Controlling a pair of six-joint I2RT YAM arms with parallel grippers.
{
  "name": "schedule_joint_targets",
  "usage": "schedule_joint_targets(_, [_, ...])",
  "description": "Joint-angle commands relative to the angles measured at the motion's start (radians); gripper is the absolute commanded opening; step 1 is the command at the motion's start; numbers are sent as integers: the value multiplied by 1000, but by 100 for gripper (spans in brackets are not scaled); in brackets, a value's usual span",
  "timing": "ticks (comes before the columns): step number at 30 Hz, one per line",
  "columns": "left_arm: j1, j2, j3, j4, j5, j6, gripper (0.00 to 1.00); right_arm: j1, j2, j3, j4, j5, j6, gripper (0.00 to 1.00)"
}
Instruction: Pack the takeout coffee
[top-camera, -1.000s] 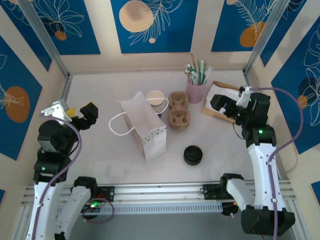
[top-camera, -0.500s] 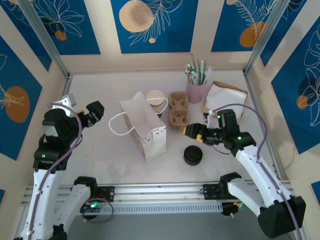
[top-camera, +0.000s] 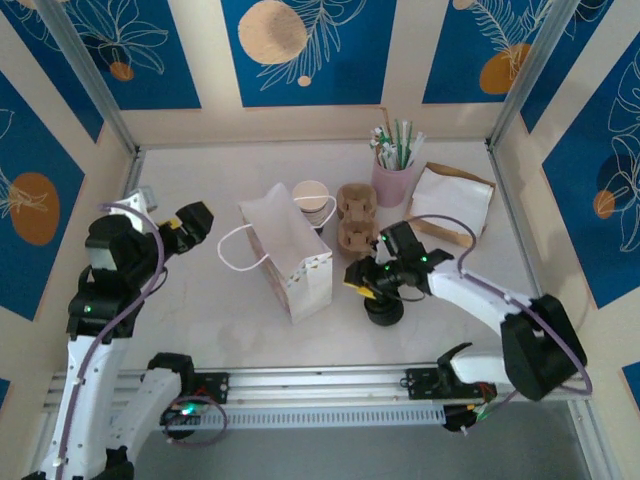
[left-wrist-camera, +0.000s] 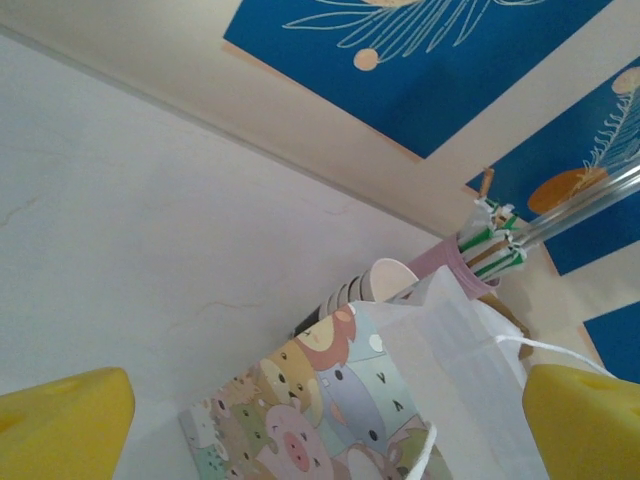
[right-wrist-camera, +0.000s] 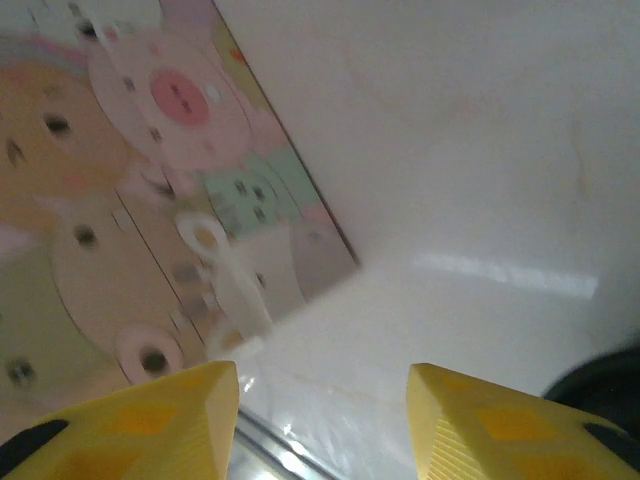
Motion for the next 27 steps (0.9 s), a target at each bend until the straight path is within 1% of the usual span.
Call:
schedule_joint_targets(1, [-3,44,96,11,75,5,100,30,106,70,80,61,45,49])
schedule_joint_targets(5, [-5,102,189,-27,99,27,100,89,234,197,44,111,40,48])
schedule_joint_targets(7, [-4,114,207,-36,104,35,100,101,262,228,15,134,46,48])
schedule_joint_targets(11, [-5,110,202,-45,104,33,100,102,216,188,-22,183,62,50])
schedule_joint_targets(13, [-4,107,191,-47,104,33,100,97,181,153,-7,183,63,51])
schedule_joint_targets(15, [-4,108,186,-48,105,34,100,96,181,146,9,175,64,52])
schedule_joint_targets(18, [-5,120,199,-48,111,32,100,117,232,167,36,167,76,52])
schedule_joint_targets(27, [-5,174,314,-109,127,63,100,248,378,274,106,221,159,52])
